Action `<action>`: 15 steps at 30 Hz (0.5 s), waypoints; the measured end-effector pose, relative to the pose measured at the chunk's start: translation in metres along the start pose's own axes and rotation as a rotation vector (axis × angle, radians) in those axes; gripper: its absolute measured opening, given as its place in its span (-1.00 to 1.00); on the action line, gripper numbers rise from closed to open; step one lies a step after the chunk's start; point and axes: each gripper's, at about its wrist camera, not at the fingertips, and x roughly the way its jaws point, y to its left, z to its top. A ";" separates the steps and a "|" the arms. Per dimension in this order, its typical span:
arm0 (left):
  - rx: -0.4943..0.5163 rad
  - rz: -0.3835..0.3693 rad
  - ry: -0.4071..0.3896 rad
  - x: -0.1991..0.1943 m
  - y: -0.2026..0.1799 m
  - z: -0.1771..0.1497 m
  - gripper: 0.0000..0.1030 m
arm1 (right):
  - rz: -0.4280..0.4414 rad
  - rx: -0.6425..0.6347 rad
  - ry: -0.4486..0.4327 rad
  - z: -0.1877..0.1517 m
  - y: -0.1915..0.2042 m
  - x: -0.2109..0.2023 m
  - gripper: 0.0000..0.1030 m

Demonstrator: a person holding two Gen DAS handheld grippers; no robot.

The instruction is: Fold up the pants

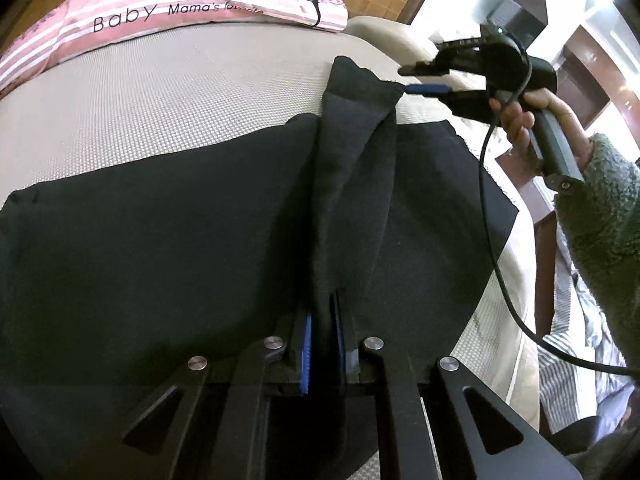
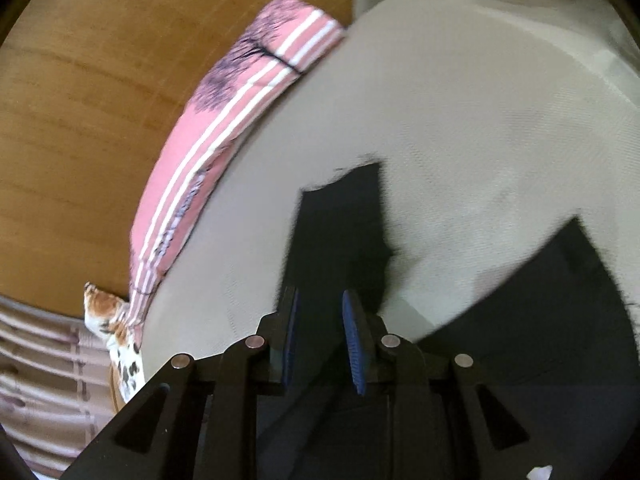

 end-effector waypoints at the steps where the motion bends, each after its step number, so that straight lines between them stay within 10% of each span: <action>1: 0.000 0.000 0.001 0.001 -0.002 0.001 -0.81 | -0.005 0.002 0.004 0.000 -0.002 0.002 -0.57; 15: -0.005 -0.002 0.003 -0.003 0.003 0.003 -0.81 | 0.087 0.009 0.084 -0.036 0.005 0.017 -0.57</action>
